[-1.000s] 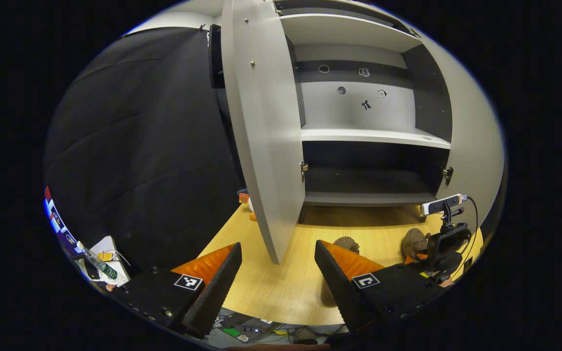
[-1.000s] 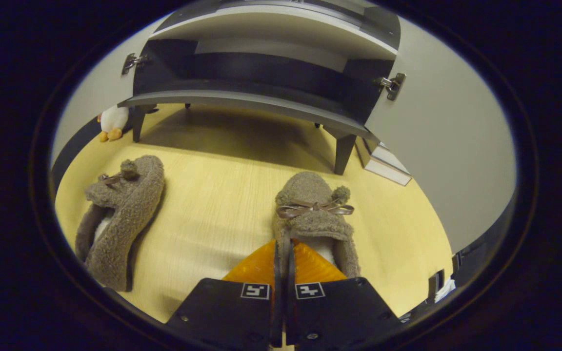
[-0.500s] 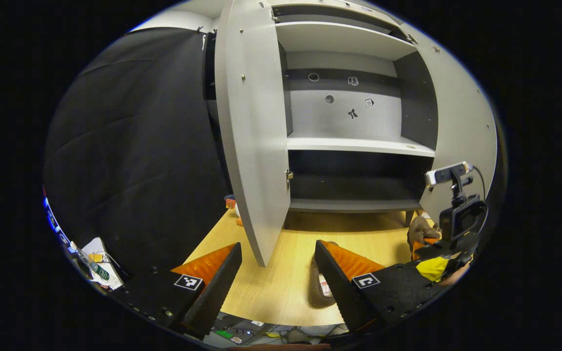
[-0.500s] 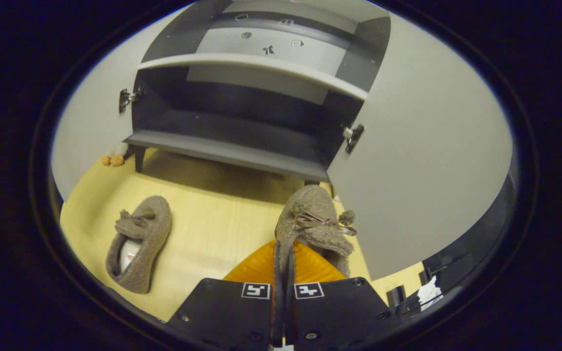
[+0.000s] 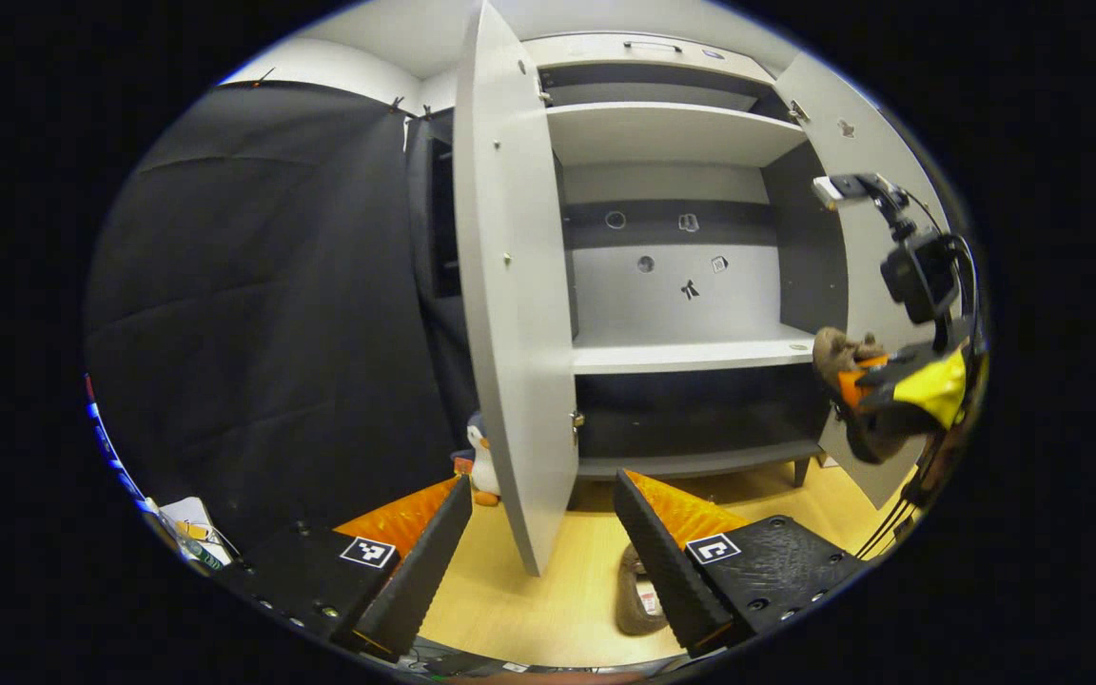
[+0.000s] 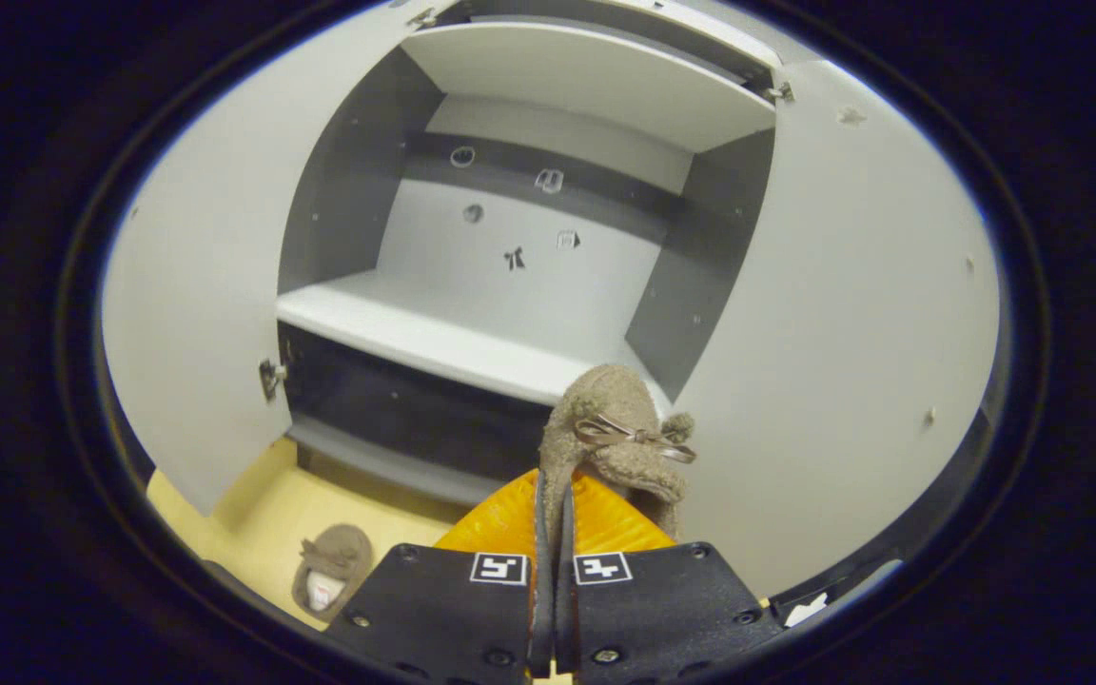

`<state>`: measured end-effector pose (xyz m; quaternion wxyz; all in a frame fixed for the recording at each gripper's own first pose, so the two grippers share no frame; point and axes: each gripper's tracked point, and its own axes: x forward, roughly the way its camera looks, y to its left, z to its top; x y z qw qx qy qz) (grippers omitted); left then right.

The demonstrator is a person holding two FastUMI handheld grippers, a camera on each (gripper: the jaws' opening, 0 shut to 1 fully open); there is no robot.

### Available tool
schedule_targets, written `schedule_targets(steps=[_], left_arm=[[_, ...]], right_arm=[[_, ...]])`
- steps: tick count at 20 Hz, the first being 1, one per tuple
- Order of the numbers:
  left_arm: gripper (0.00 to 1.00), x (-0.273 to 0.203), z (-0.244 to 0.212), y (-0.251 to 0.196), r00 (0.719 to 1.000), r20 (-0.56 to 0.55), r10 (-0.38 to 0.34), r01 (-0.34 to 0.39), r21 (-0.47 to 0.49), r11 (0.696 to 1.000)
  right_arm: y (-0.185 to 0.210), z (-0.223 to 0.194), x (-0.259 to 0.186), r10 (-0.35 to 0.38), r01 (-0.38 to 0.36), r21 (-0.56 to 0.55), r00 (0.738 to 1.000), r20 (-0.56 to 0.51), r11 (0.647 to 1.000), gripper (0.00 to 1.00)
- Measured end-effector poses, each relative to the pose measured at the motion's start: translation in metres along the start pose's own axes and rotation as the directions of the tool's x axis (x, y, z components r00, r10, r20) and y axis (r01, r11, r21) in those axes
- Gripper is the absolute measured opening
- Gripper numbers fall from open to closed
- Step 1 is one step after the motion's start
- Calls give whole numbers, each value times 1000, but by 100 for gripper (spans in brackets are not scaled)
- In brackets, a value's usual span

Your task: Grab one shoe with the right hand and put it into the shoe cabinet, grab the other shoe with the left hand and put it into the shoe cabinet; then close the right door with the right hand and the left door with the left hand.

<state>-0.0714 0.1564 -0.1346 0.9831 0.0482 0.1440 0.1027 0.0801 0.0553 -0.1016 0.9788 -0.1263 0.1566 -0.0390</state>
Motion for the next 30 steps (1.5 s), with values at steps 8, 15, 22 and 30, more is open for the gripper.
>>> schedule_targets(steps=[8,15,22,30], left_arm=[[95,-20,-22,88,967,-40,253,-253,-14,967],[95,-59,-52,141,885,-143,442,-455,-74,887],[95,-66,-50,143,871,-156,467,-486,-120,866],[95,-70,-53,141,871,-152,466,-484,-109,869]], right_arm=[[18,101,101,47,-41,-77,997,68,996,5],[38,93,188,111,-120,-50,982,-156,991,5],[54,79,181,171,-191,-60,955,-243,980,5],[44,98,167,178,-187,-45,970,-168,981,21]])
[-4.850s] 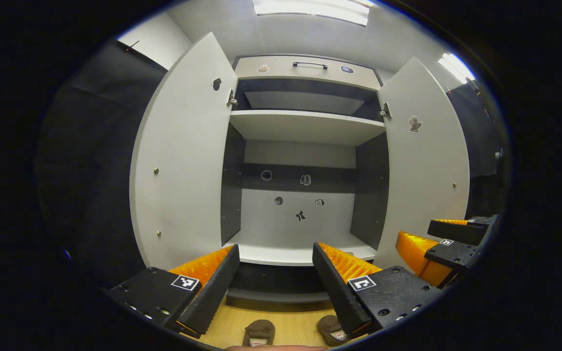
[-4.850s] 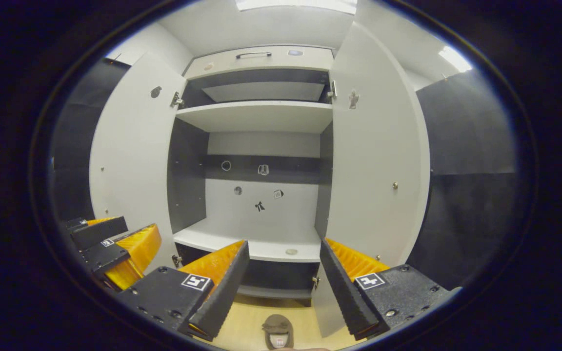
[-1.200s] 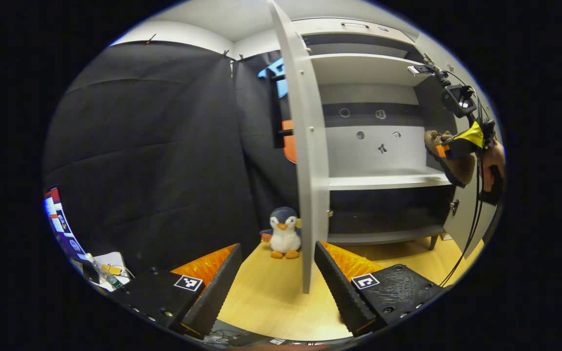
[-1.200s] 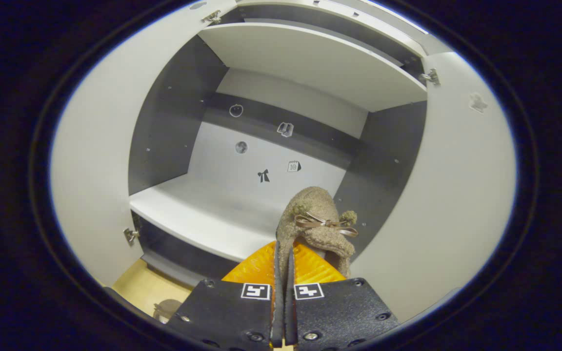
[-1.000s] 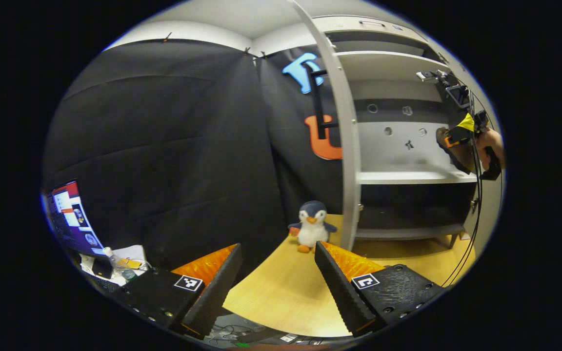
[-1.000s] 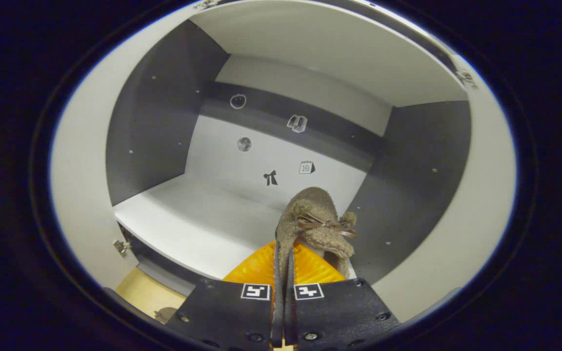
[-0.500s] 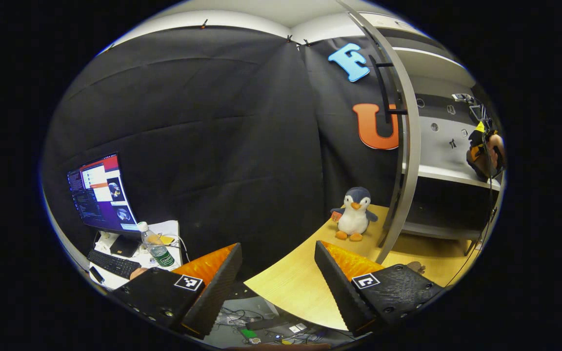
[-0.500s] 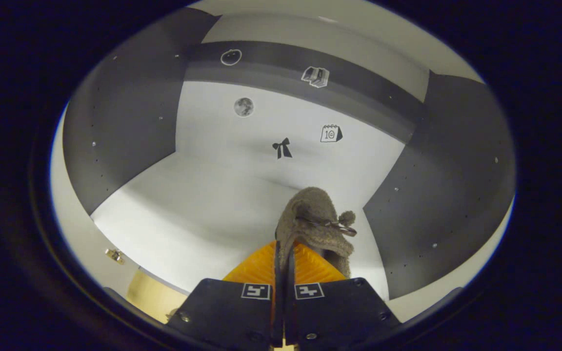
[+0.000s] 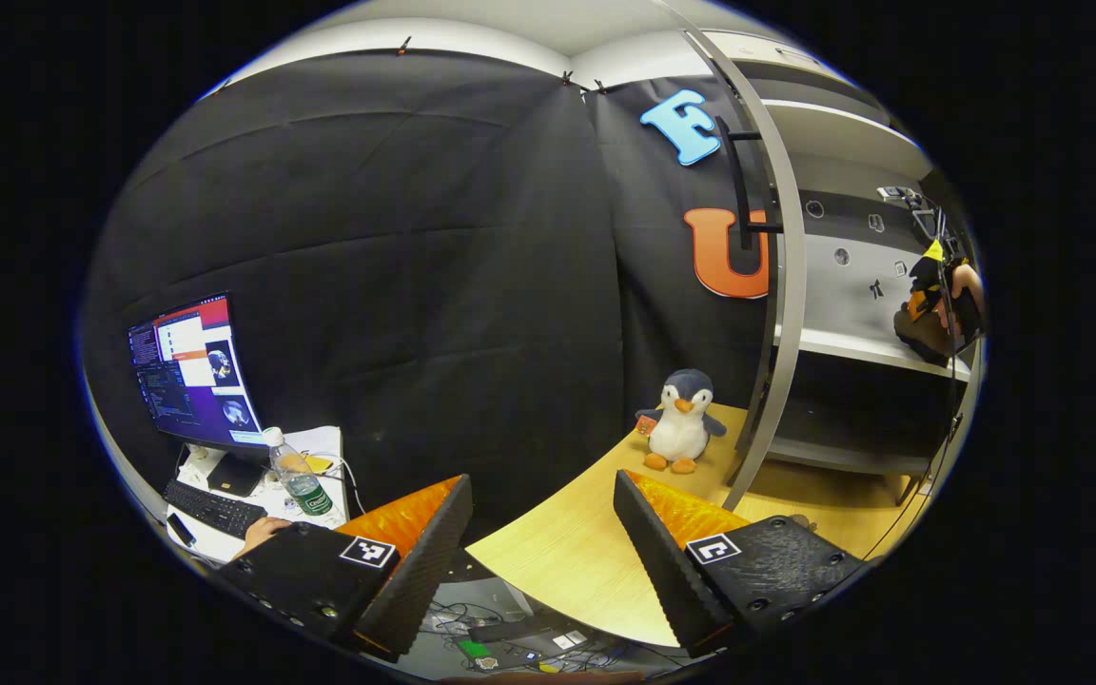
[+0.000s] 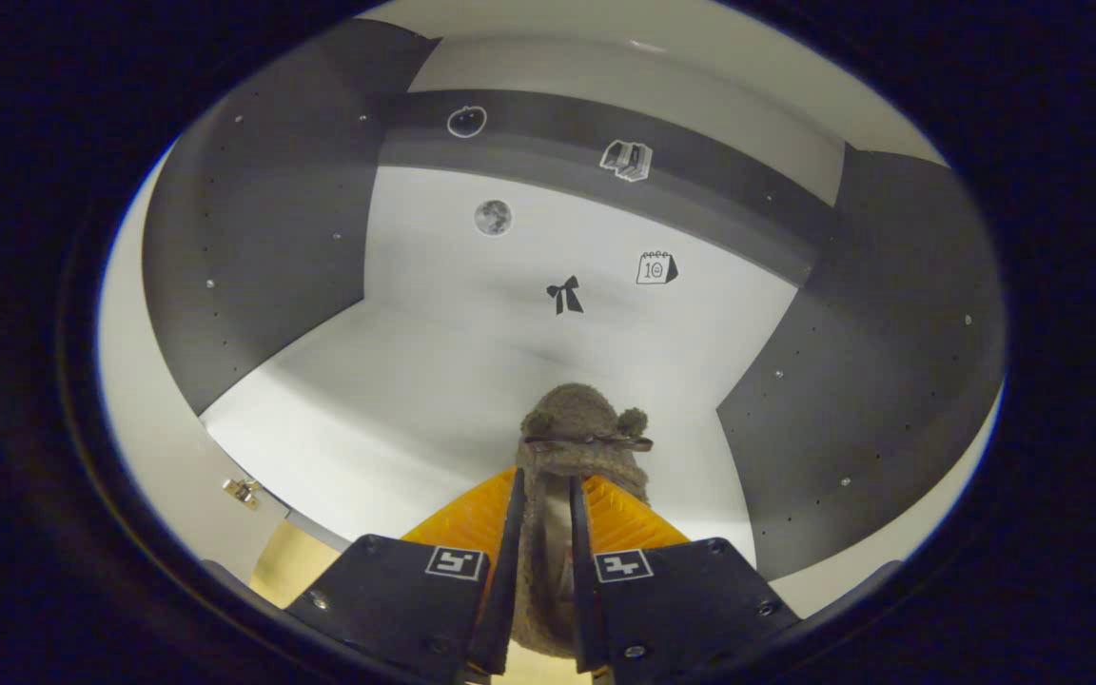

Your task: Grab one shoe with the right hand and put it into the shoe cabinet, grab the other shoe with the left hand and put it into the shoe cabinet; then close the right door with the right hand and the left door with the left hand.

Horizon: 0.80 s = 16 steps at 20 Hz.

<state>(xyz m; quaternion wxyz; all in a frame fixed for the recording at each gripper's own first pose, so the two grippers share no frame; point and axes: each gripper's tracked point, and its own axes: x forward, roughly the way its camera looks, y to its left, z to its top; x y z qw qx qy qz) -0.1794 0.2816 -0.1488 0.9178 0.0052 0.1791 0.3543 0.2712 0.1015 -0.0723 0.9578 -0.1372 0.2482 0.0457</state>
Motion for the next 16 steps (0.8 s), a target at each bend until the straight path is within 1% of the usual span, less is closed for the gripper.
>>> schedule_targets(steps=[1,2,3,4,5,8,9,11,12,13,14,15,16], left_arm=[[95,0,0,0,1000,0,1,-1,-4,1000],[95,0,-2,0,1000,-4,1,-1,-8,1000],[95,0,-3,-1,1000,-9,0,0,-10,1000],[95,0,-5,-2,1000,-14,-3,3,-11,1000],[95,0,-5,-3,1000,-14,-4,4,-9,1000],[95,0,1,-12,999,7,-35,35,-1,999],[95,-1,2,-18,998,12,-58,58,0,998],[95,-2,5,-28,995,19,-95,95,9,995],[95,-2,6,-35,993,22,-114,114,15,993],[95,-2,8,-40,990,29,-136,136,23,990],[95,-1,11,-48,985,40,-166,165,28,986],[95,-3,14,-57,978,52,-200,199,32,980],[100,-4,16,-65,970,65,-233,231,39,972]], right_arm=[[-3,5,-5,-6,6,0,1000,28,1000,30],[-10,10,-10,-26,26,-3,998,53,1000,34],[-13,10,-13,-37,37,-5,998,56,999,39],[-13,7,-19,-24,25,-2,999,49,1000,50],[-15,6,-26,-18,18,11,998,54,1000,46],[-28,13,-63,-23,11,88,990,139,996,48],[-33,16,-76,-30,8,121,983,179,993,56],[-43,16,-104,-55,17,163,971,232,986,64],[-49,15,-116,-76,32,176,965,249,984,64],[-57,15,-130,-105,56,180,955,277,982,70],[-69,21,-148,-149,89,187,930,336,978,73],[-78,33,-171,-192,118,194,884,426,974,68],[-79,45,-194,-216,132,192,819,532,973,68]])
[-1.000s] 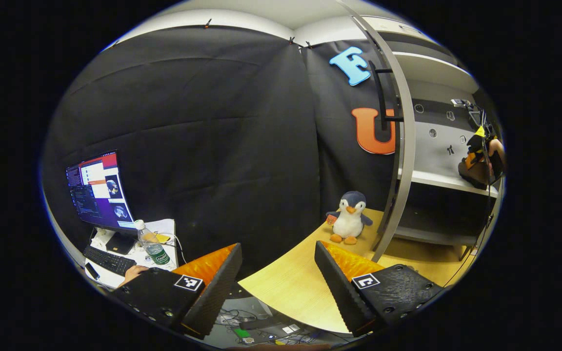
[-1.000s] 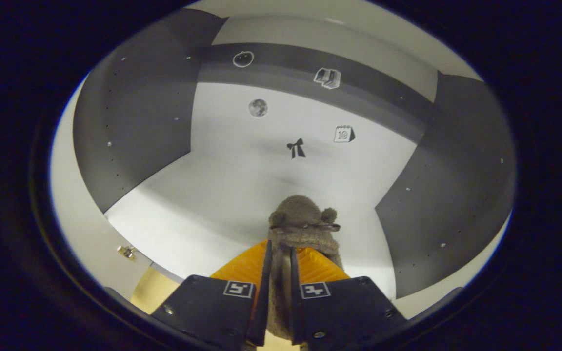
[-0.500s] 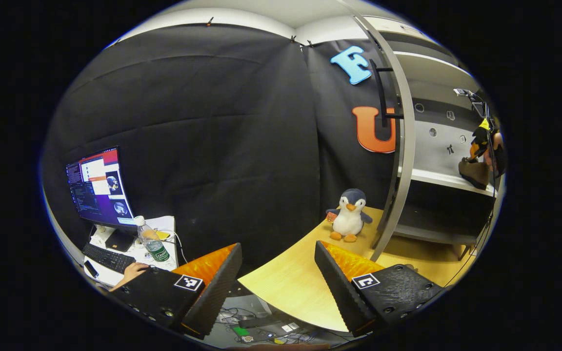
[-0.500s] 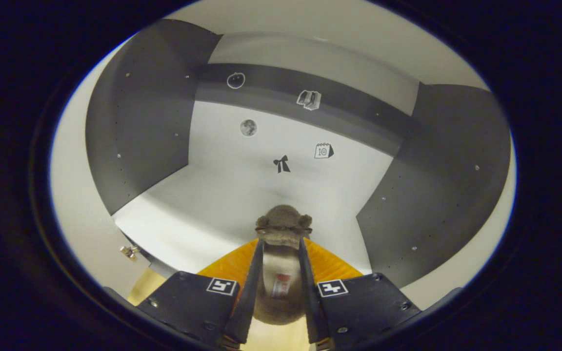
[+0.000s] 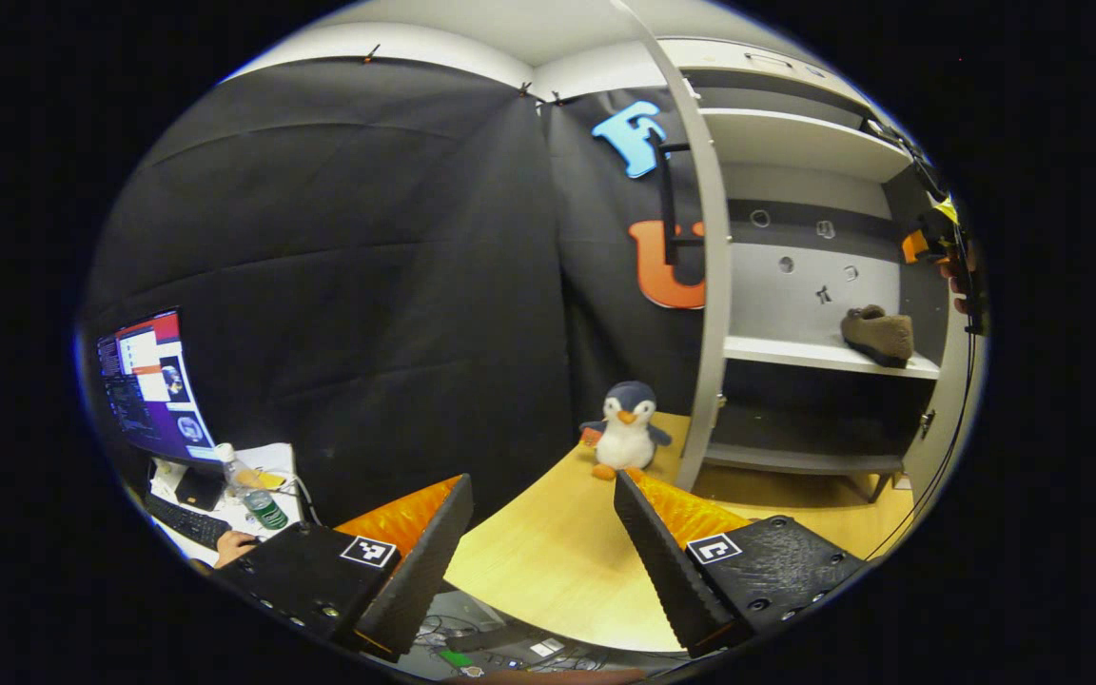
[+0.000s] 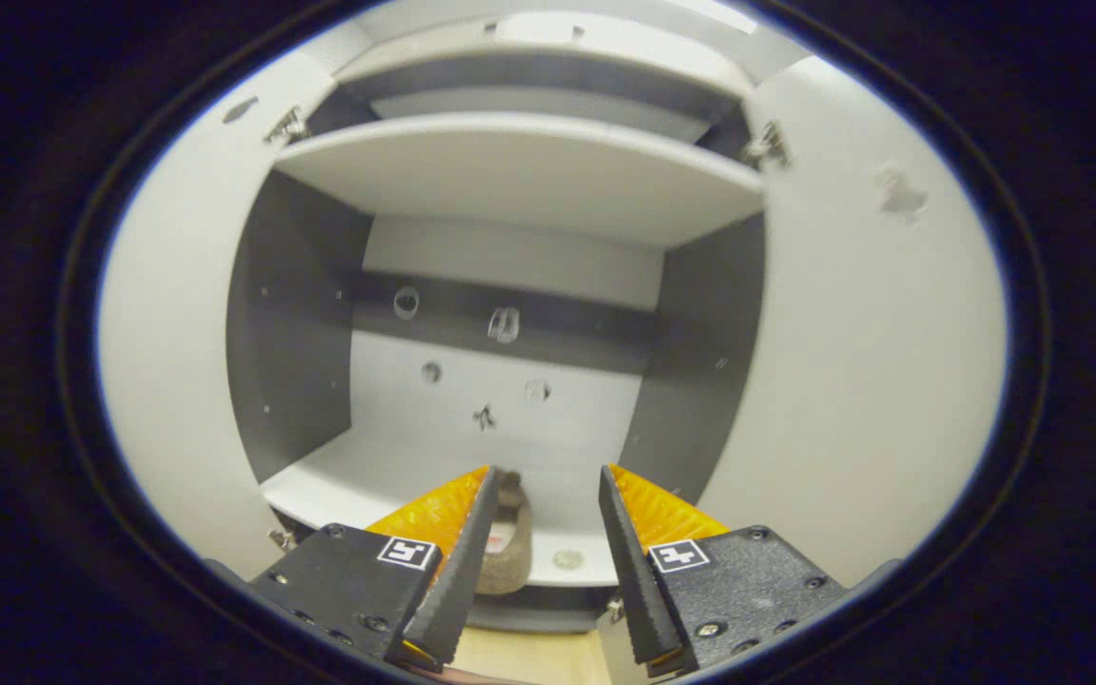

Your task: Grab one shoe with the right hand and put it into the shoe cabinet, grab the other shoe with the left hand and put it into the shoe cabinet; then close the right door with the right hand and the left door with the left hand.

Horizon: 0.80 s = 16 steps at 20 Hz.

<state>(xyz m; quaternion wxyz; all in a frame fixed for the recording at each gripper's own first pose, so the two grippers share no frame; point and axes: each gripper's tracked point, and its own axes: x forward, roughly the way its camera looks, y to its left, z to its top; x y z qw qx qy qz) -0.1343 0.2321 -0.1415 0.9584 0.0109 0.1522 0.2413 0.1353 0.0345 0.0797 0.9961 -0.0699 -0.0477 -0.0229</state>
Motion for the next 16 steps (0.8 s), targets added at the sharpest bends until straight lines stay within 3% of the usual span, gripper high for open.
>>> schedule_targets(steps=[1,3,4,6,8,10,11,12,14,16], left_arm=[[95,1,3,-8,999,11,-33,33,13,999],[95,5,8,-24,995,35,-92,91,50,995],[95,4,8,-34,991,45,-128,125,65,990],[95,-1,5,-60,977,40,-209,205,88,975],[95,0,2,-90,951,29,-308,304,101,947],[95,-1,-17,-126,909,-35,-416,417,127,900],[100,-1,-34,-137,894,-79,-440,447,136,884],[95,-1,-51,-142,880,-121,-460,473,130,871],[95,1,-80,-154,859,-189,-476,499,98,861],[95,18,-114,-165,845,-271,-462,497,78,864]], right_arm=[[-1,18,-18,-3,4,-9,993,120,1000,68],[-11,49,-62,-28,33,-15,960,278,999,68],[-9,49,-79,-17,25,-25,957,289,999,79],[-3,33,-105,15,4,-85,974,224,996,82],[-2,19,-126,35,-6,-156,983,182,988,100],[-5,25,-154,30,32,-223,963,269,974,100],[-6,26,-169,31,54,-267,953,302,962,100],[-6,24,-181,33,69,-312,950,312,948,100],[5,14,-201,66,36,-342,958,281,939,100],[13,24,-220,94,-1,-286,945,313,958,100]])
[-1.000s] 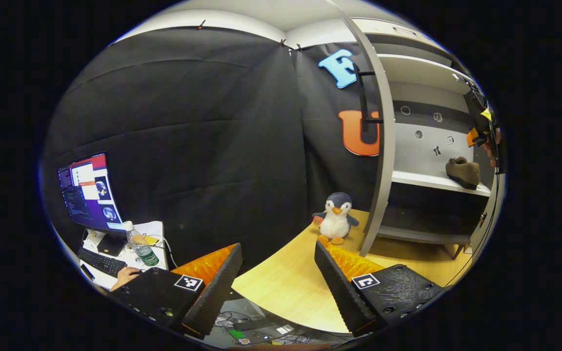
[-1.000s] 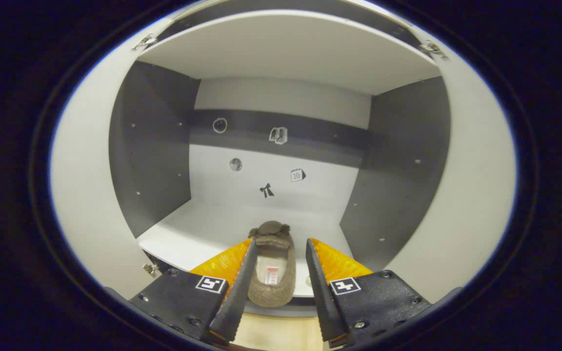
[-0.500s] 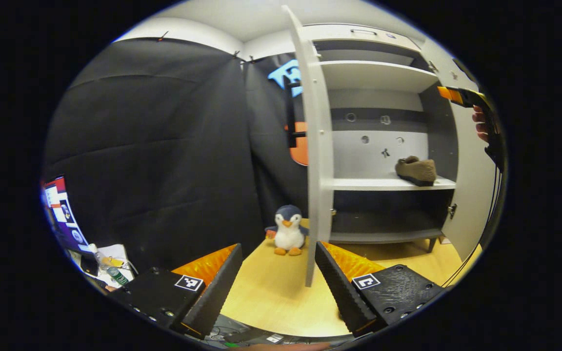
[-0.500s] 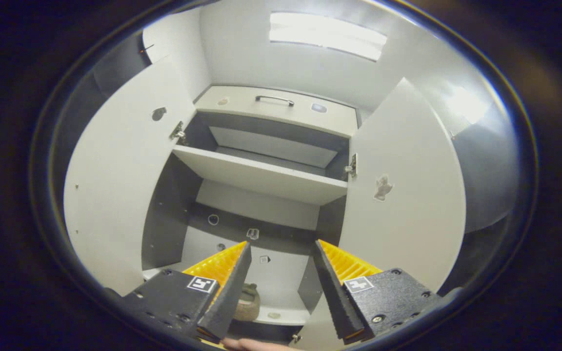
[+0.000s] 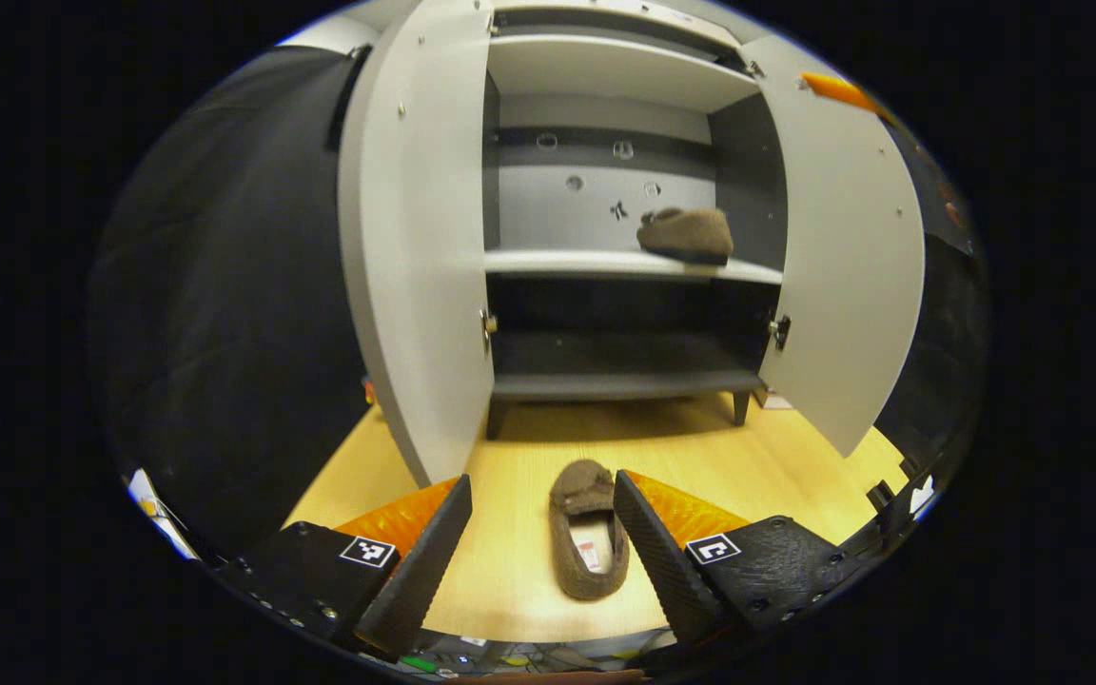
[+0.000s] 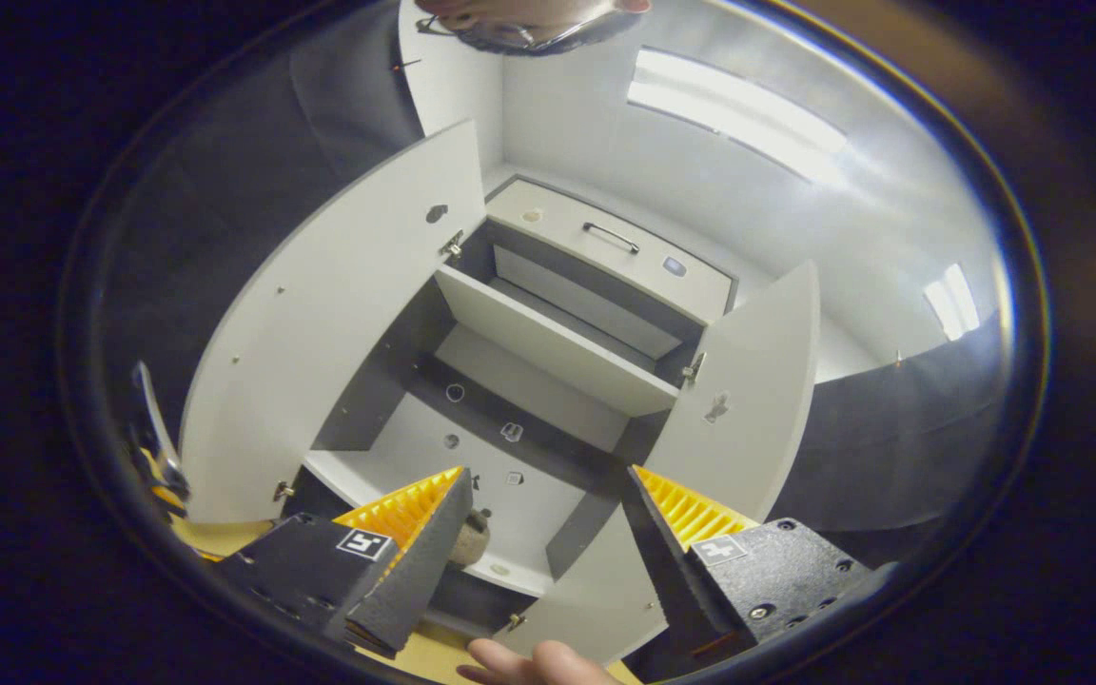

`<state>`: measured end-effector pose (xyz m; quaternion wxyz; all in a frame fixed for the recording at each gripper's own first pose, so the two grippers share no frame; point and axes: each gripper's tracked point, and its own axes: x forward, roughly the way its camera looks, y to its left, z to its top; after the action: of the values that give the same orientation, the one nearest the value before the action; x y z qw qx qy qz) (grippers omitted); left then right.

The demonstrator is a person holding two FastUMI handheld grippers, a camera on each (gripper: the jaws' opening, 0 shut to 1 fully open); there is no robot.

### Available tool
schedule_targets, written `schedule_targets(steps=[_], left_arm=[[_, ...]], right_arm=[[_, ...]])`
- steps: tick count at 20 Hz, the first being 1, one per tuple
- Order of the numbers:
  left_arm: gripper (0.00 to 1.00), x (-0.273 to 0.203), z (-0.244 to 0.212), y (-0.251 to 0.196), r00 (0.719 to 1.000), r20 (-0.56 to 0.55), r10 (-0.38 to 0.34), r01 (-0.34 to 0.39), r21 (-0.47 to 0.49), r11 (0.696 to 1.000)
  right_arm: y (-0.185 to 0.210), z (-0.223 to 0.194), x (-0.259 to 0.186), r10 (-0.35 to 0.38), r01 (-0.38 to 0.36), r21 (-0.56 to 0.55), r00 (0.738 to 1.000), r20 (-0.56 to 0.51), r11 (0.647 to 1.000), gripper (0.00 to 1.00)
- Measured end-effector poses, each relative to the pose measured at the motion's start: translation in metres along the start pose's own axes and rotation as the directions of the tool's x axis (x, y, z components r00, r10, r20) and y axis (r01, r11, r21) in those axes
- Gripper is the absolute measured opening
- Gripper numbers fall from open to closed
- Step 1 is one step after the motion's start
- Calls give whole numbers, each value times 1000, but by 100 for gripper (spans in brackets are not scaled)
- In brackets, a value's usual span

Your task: Grab one shoe with the right hand and put it into the shoe cabinet, grab the other shoe with the left hand and put it into the shoe cabinet; then close the right door with the right hand and the left door with the left hand.

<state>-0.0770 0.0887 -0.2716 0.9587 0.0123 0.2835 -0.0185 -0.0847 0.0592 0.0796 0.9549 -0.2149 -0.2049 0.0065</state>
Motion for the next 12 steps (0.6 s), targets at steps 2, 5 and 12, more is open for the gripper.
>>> schedule_targets(steps=[2,5,12], left_arm=[[96,29,-19,0,999,-33,14,-14,6,1000],[95,61,-50,-8,995,-92,28,-26,17,1000],[90,92,-86,-12,980,-200,7,-17,-45,999]], right_arm=[[-11,21,-6,-34,33,20,997,75,999,100],[-11,24,-10,-34,33,20,997,76,999,100],[-3,16,-4,11,-11,9,1000,-17,1000,96]])
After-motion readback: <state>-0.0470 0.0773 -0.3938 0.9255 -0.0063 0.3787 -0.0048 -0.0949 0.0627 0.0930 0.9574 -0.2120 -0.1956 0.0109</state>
